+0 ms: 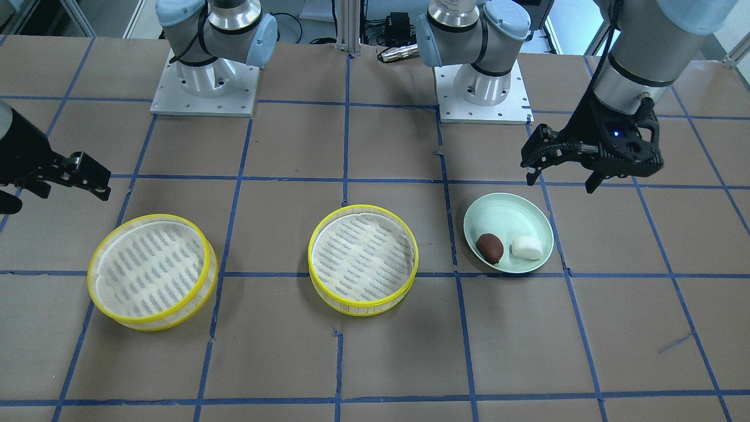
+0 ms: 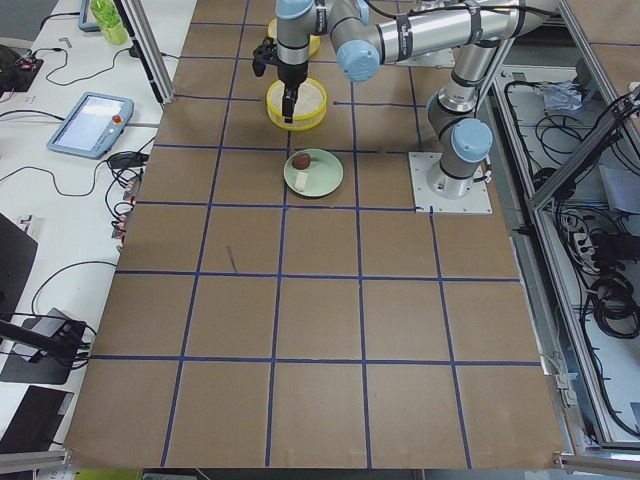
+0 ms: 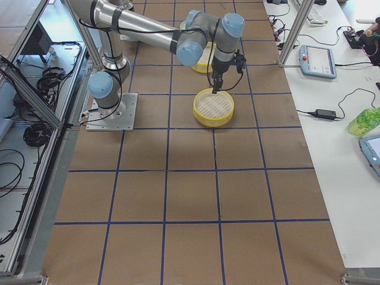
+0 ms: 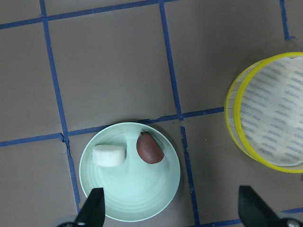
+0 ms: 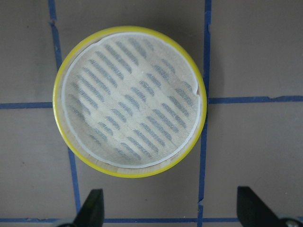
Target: Stack buns with steamer
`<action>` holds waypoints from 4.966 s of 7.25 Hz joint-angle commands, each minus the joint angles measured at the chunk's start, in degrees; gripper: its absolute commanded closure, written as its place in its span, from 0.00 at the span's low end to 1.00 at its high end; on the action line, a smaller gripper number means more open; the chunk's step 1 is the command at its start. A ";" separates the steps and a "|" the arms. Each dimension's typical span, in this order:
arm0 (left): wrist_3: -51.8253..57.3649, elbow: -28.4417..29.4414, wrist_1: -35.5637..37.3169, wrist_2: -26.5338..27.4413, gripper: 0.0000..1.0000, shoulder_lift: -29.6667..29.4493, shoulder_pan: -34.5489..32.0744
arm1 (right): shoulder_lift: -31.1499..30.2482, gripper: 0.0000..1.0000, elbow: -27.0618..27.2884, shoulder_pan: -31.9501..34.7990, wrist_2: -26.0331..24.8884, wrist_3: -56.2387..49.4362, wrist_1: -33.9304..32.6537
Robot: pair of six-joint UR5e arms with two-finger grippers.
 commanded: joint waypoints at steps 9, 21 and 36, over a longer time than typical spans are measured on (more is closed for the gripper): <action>-2.35 -11.15 18.26 5.30 0.02 -18.12 1.95 | 13.01 0.78 11.79 -4.34 0.57 -8.30 -25.97; -11.40 -3.55 4.98 4.77 1.00 -11.38 0.81 | -4.82 0.98 5.29 -3.63 0.48 -7.77 -5.41; -14.12 -7.50 21.95 3.10 0.00 -15.33 -11.36 | 1.74 0.98 4.07 19.08 1.63 12.75 -12.06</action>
